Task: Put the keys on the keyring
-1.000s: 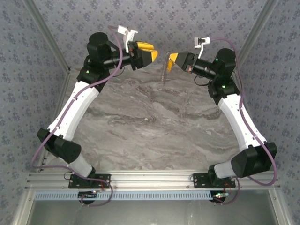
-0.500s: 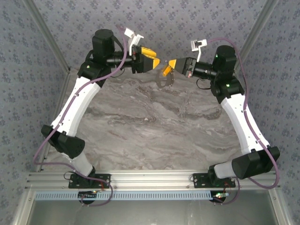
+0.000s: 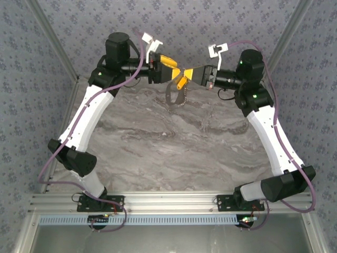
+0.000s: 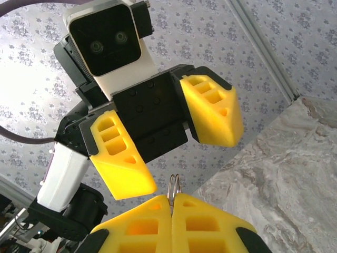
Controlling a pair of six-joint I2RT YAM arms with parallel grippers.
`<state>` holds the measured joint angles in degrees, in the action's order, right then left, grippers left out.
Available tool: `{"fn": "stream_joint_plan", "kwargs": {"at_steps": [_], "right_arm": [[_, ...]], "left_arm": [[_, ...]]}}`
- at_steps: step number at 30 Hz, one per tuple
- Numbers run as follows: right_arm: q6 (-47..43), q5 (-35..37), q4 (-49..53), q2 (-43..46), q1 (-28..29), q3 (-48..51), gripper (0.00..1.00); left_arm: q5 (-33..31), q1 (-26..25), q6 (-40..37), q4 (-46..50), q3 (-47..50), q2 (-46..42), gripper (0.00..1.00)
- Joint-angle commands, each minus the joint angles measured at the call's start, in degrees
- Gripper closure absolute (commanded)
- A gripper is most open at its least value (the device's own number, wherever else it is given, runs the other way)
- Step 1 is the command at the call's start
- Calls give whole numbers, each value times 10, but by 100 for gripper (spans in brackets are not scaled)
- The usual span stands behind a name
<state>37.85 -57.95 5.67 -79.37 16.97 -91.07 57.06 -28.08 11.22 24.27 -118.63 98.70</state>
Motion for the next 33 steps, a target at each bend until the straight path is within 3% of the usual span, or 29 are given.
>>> {"fn": "stream_joint_plan", "kwargs": {"at_steps": [1, 20, 28, 33], "right_arm": [[-7, -15, -13, 9, 6, -21, 100], [28, -11, -60, -2, 14, -18, 100], [29, -14, -61, -10, 14, -19, 100], [28, -16, -60, -14, 13, -19, 100]], "left_arm": [[31, 1, 18, -25, -15, -2, 45], [60, -13, 53, -62, -20, 15, 55], [63, -13, 67, -80, -26, 23, 73], [67, -13, 70, -85, -33, 28, 94]]}}
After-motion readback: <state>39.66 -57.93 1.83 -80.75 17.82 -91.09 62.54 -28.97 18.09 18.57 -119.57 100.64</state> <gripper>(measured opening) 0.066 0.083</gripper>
